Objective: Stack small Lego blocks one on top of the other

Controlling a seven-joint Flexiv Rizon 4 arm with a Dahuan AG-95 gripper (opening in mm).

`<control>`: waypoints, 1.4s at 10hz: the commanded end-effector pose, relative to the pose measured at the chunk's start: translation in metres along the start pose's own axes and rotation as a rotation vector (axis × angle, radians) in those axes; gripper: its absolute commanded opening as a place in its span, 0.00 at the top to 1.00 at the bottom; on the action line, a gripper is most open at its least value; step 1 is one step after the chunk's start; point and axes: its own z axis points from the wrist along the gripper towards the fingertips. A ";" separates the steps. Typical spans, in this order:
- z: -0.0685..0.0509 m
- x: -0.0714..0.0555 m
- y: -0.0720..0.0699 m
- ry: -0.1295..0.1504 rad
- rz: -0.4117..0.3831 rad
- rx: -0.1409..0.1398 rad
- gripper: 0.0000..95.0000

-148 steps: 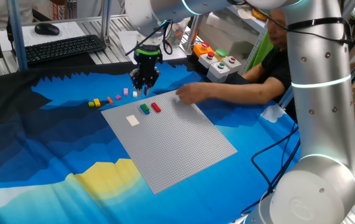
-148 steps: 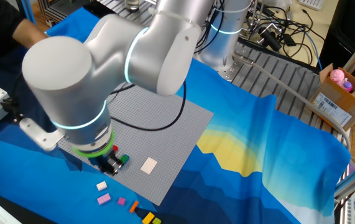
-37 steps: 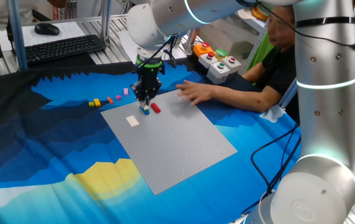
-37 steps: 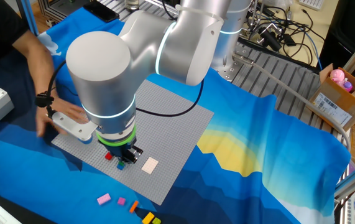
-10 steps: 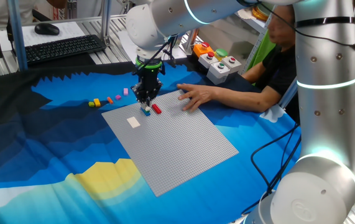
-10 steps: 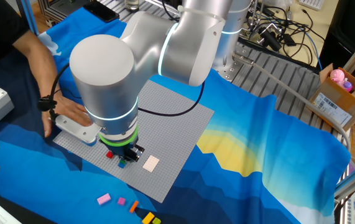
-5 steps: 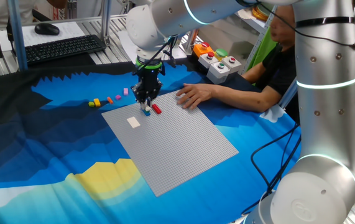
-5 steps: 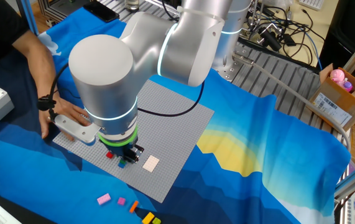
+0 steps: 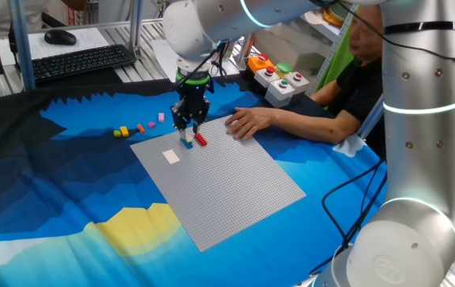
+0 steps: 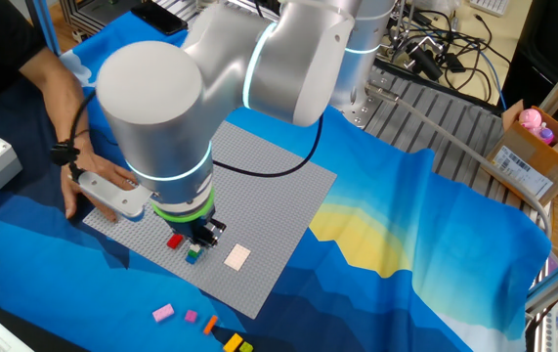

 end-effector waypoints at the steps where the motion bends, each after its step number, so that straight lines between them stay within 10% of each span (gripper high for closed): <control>1: 0.000 0.000 0.000 -0.003 0.001 0.003 1.00; 7: 0.018 -0.005 0.005 -0.009 0.010 0.002 1.00; 14: -0.021 0.014 0.002 -0.009 0.039 -0.001 1.00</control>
